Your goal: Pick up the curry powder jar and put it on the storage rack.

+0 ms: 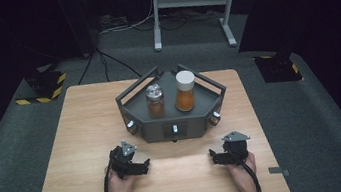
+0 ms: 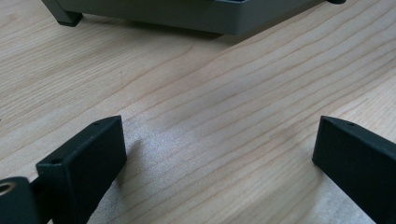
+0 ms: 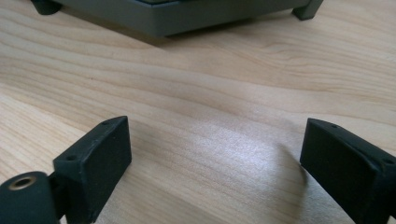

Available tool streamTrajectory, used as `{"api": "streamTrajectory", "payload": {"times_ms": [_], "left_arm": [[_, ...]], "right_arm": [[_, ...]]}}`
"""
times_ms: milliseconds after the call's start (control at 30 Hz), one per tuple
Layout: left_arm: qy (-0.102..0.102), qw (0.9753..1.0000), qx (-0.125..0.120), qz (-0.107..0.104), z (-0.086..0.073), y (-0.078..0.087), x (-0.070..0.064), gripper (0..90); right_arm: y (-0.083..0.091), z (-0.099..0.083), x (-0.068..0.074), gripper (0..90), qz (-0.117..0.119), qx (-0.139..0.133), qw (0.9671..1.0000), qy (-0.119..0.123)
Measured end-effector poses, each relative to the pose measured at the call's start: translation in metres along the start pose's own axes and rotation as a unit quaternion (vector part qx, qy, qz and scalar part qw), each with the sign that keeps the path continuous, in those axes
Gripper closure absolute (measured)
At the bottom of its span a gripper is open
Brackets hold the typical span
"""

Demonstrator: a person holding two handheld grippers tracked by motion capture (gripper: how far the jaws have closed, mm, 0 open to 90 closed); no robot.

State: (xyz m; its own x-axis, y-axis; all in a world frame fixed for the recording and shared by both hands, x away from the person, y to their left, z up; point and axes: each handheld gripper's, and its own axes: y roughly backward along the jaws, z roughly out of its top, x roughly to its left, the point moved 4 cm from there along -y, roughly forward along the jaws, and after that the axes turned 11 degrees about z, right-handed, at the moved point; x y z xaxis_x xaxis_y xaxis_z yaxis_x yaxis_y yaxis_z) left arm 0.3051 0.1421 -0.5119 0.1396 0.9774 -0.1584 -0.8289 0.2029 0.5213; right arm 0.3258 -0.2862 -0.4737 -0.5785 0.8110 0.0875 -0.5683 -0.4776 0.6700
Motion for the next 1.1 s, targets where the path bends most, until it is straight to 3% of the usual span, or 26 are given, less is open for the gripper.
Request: {"api": "streamTrajectory", "payload": {"times_ms": [167,1100], "left_arm": [[0.0,1.0,0.0,0.001,-0.0002,0.0002,-0.0003,2.9],[0.001,1.0,-0.001,0.001,-0.0003,0.0002,-0.0003,3.0]], "right_arm": [[-0.0004,0.0017,-0.006,6.1,0.003,0.004,0.9999,-0.009],[-0.0005,0.0017,-0.0059,6.0,0.003,0.004,0.9999,-0.009]]}}
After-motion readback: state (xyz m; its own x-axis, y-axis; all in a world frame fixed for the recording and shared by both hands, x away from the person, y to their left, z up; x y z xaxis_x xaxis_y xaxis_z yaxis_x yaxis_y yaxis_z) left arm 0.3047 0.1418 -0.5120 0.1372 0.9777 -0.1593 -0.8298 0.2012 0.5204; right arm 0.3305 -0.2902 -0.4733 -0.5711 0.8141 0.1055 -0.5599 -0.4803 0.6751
